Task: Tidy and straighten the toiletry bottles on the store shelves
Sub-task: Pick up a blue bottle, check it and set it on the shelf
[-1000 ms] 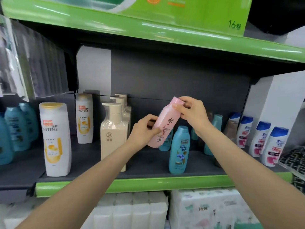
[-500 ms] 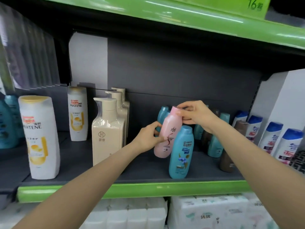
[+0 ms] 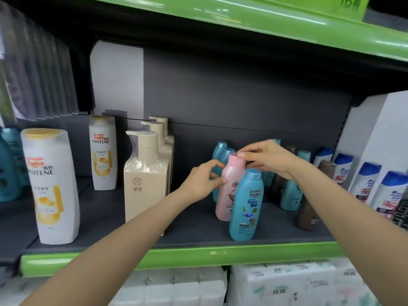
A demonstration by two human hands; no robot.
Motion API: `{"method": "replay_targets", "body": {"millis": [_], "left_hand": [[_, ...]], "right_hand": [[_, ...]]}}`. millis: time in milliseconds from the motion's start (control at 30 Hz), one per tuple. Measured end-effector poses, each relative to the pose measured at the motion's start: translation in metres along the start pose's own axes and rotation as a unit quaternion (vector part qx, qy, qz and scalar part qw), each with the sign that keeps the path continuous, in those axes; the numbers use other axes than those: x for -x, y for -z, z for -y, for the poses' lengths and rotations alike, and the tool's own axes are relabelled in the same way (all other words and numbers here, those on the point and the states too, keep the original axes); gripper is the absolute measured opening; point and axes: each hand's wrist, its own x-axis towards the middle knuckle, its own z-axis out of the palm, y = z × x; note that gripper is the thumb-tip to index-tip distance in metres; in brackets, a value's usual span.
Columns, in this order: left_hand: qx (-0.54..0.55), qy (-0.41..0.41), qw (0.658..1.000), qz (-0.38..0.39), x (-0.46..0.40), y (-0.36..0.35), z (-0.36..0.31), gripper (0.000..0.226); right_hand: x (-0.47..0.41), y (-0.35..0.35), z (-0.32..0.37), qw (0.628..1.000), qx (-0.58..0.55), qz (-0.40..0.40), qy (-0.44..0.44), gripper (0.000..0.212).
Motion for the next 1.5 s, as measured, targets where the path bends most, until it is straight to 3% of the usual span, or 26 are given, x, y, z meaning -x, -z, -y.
{"method": "replay_targets", "body": {"millis": [233,467,567,667,733,900,1500], "left_hand": [[-0.001,0.004,1.0,0.006,-0.002,0.001,0.0,0.022],[-0.082,-0.037,0.987,-0.13,-0.035,0.006,-0.012,0.025],[-0.12,-0.035,0.989,-0.083,-0.051,0.007,-0.019,0.036],[-0.155,0.036,0.987,-0.02,-0.064,0.005,-0.025,0.041],[-0.157,0.065,0.985,-0.018,-0.066,0.003,-0.024,0.038],[-0.126,0.028,0.99,-0.059,-0.06,0.001,-0.014,0.02],[-0.16,-0.07,0.962,-0.208,-0.025,0.026,-0.046,0.02]], "right_hand": [[0.002,-0.001,-0.001,1.0,0.015,-0.011,0.008,0.022],[0.003,-0.002,-0.006,1.0,-0.005,-0.016,-0.026,0.02],[0.003,-0.003,-0.005,0.999,-0.015,-0.008,-0.032,0.021],[0.004,-0.001,-0.004,0.999,-0.015,-0.004,-0.033,0.02],[0.004,0.0,-0.004,0.999,-0.014,-0.003,-0.035,0.02],[0.005,0.003,-0.007,0.999,-0.025,-0.006,-0.04,0.019],[0.008,-0.004,0.003,0.999,0.046,-0.022,-0.008,0.019]]}}
